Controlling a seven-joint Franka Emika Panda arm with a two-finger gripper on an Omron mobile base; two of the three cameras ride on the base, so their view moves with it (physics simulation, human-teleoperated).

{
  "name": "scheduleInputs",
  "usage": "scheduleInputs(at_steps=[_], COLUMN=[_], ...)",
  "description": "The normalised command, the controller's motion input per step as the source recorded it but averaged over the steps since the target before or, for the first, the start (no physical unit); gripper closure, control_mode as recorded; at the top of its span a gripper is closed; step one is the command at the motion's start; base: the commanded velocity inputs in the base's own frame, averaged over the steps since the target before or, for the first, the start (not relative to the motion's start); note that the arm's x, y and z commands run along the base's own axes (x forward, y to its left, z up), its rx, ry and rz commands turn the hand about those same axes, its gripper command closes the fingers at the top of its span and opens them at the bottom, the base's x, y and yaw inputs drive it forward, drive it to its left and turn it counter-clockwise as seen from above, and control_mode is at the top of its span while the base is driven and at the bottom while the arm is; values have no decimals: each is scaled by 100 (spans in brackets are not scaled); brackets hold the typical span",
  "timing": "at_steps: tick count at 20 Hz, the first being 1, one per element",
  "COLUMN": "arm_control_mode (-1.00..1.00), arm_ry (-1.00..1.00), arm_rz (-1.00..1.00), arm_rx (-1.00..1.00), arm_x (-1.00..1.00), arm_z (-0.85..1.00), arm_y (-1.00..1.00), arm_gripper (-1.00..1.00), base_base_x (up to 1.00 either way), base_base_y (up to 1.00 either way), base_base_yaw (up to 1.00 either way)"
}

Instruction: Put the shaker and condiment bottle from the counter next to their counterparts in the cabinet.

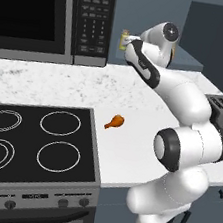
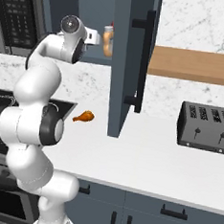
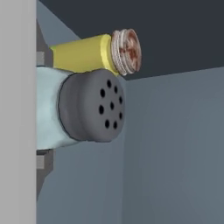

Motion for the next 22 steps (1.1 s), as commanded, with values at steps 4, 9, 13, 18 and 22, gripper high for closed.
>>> scheduleInputs(at_steps=[4,9,13,18,22], arm_control_mode=[-100,-100,-100,-100,-100], arm_ry=[0,-2,0,-3,-6], arm_rz=[0,0,0,0,0], arm_rx=[11,7,4,1,1], arm_x=[-44,-70,-69,-80,-88], arm_z=[39,28,11,8,15], arm_y=[0,0,0,0,0], arm_gripper=[-100,-100,-100,-100,-100], base_base_x=[0,0,0,0,0], base_base_y=[0,0,0,0,0], base_base_yaw=[0,0,0,0,0])
